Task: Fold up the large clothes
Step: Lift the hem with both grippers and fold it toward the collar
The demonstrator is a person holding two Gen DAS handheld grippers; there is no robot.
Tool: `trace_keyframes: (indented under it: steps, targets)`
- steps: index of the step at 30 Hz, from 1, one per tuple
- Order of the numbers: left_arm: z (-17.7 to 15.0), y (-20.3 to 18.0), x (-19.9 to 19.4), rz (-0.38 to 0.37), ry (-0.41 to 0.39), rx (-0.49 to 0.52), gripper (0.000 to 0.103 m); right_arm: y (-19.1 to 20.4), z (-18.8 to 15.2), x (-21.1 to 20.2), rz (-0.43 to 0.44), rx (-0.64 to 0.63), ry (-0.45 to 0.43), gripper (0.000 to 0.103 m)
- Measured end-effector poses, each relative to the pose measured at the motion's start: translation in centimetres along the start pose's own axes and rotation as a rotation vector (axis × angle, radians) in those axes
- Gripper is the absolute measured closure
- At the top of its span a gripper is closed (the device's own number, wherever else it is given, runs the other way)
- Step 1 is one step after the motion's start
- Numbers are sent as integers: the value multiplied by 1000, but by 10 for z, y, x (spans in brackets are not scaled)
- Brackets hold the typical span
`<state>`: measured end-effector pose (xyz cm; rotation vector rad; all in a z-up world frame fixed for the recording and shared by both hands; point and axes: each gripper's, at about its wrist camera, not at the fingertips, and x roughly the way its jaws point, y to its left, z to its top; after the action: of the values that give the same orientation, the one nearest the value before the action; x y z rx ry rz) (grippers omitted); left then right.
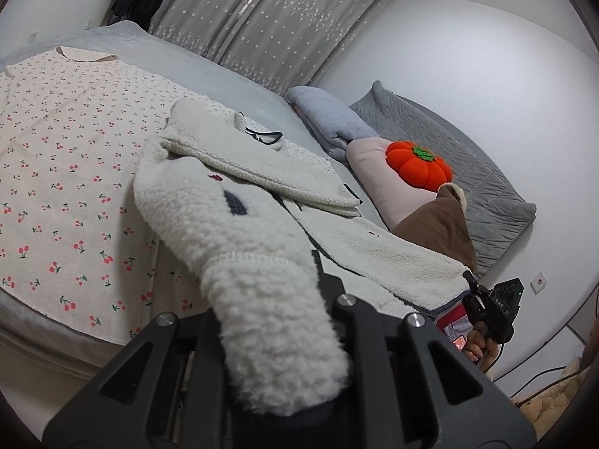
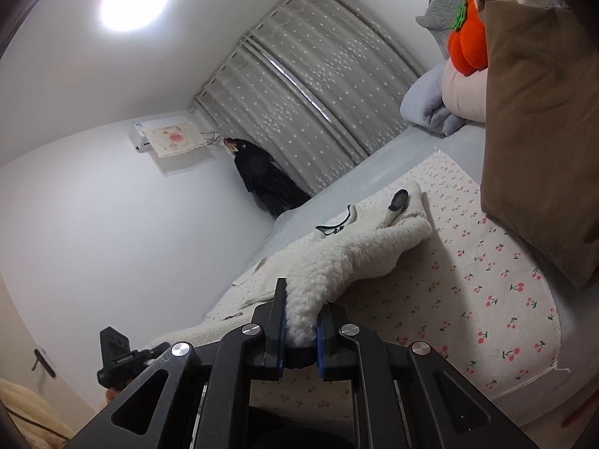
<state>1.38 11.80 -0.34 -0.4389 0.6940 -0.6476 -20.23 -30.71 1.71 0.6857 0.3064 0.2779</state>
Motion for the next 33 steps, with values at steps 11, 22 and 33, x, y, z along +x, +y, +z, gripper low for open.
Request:
trace_keyframes:
  steps: [11,22,33]
  targets:
    - [53,-5,14,-16,-45,13,85,2,37,30,23,8,-15,92]
    - [152,-5,62,12,-80,23,84,28,130,116,-2,-69,-74,91]
    - [232,14,148,106,-40,28,84,1,193,223,-96,-70,-40,91]
